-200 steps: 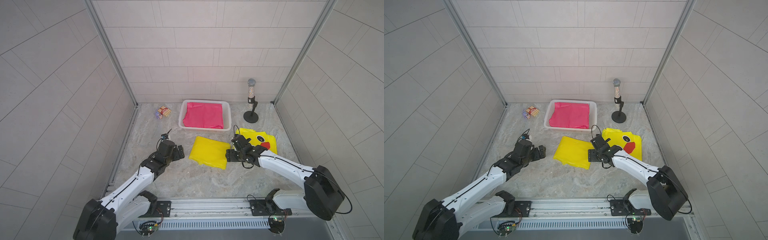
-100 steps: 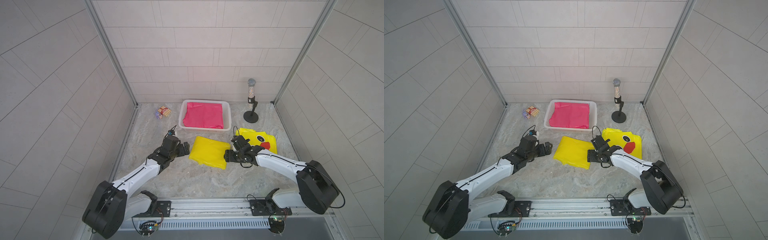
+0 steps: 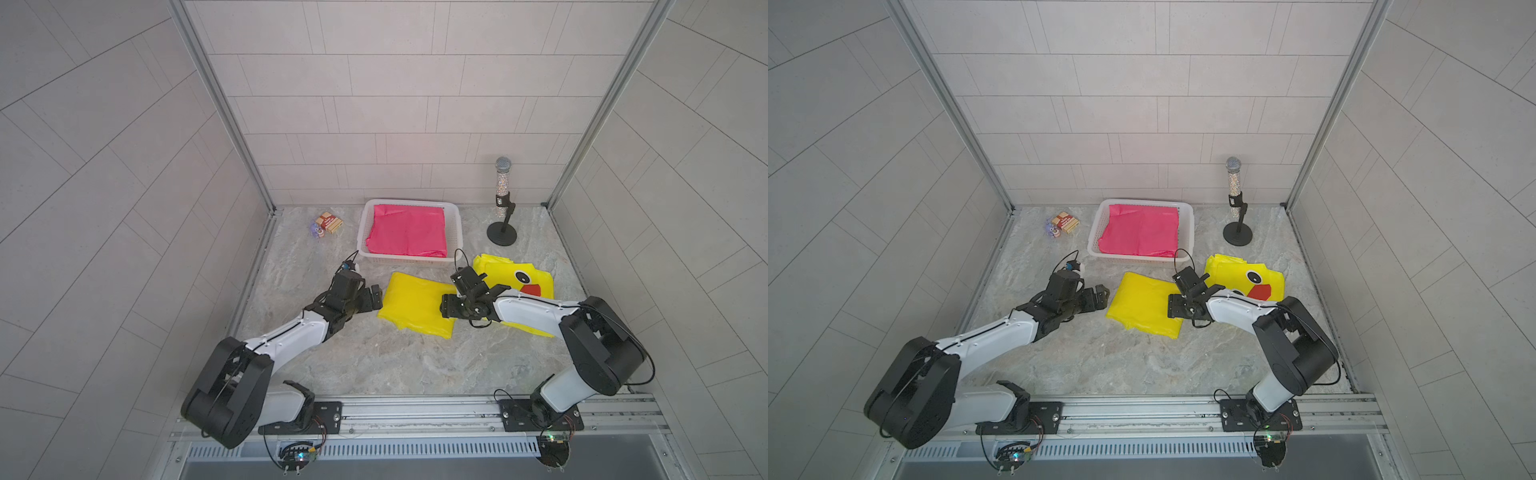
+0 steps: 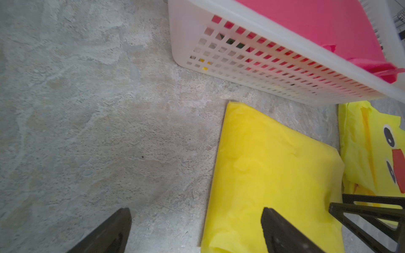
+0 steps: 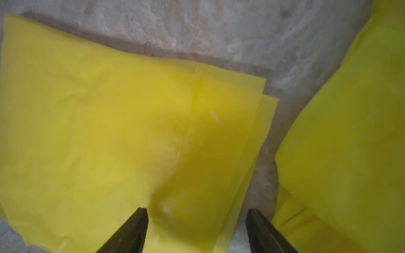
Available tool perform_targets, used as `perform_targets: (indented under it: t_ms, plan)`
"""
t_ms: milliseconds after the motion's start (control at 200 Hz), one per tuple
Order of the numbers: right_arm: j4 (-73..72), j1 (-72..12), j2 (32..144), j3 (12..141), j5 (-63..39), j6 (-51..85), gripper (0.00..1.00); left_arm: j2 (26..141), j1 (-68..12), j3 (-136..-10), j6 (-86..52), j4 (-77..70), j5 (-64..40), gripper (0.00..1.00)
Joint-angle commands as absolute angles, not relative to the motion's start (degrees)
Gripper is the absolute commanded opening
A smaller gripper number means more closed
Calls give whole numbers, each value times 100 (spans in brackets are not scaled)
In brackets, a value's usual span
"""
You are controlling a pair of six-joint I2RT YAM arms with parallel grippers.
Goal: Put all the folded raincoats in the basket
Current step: Pick up the raincoat from the center of the board.
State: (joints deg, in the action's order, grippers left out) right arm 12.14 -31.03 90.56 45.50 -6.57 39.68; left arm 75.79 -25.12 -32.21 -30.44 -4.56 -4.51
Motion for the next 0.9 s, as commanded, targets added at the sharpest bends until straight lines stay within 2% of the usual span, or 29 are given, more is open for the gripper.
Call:
perform_targets:
  t_ms: [0,590,770,895]
  plan:
    - [1242,-3137,9326,4522,-563,4052,75,7762,-2409,-3219,-2831,-677,-546,100]
    - [1198,-3260,10189,5075,-468,3367,67,8326,-2329,-3079,-2566,-1432,-1470,100]
    - [1283,-3318,10374,5371,-527,3217,67,8377,-2329,-2910,-2534,-1740,-1759,100]
    - [1283,-3316,10148,5266,-446,3260,72,8553,-2329,-2931,-2504,-1688,-1726,100]
